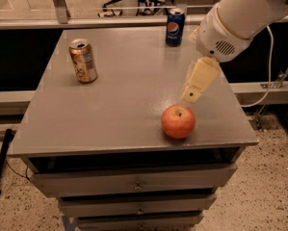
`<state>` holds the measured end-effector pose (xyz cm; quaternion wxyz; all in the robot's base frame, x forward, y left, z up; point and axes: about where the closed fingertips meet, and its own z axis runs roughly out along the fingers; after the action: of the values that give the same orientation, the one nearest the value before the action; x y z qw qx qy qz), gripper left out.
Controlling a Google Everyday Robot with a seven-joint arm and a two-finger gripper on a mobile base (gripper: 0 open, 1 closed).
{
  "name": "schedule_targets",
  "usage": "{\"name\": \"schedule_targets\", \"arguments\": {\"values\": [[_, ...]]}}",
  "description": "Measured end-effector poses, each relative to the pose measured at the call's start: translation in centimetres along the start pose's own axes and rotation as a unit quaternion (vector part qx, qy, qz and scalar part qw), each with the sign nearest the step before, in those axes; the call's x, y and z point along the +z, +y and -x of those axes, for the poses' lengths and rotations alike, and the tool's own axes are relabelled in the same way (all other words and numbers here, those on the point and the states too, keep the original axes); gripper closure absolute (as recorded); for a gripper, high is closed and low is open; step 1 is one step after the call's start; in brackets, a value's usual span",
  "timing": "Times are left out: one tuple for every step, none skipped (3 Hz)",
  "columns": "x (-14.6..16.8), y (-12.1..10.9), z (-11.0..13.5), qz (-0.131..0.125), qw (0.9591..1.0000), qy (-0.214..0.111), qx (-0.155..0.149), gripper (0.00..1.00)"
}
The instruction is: Knock orange can over
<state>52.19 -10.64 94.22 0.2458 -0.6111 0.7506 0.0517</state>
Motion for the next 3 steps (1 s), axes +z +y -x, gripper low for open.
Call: {"name": "schedule_targets", "arguments": {"values": [[2.3,-0.4,2.2,0.003,0.9992,-0.039,0.005,0.0],[6.7,-2.7,8.2,0.008,0.9926,-0.121,0.004,0.0],[10.7,-5.5,15.1,0.02,0.979,-0.203,0.002,0.0]]}}
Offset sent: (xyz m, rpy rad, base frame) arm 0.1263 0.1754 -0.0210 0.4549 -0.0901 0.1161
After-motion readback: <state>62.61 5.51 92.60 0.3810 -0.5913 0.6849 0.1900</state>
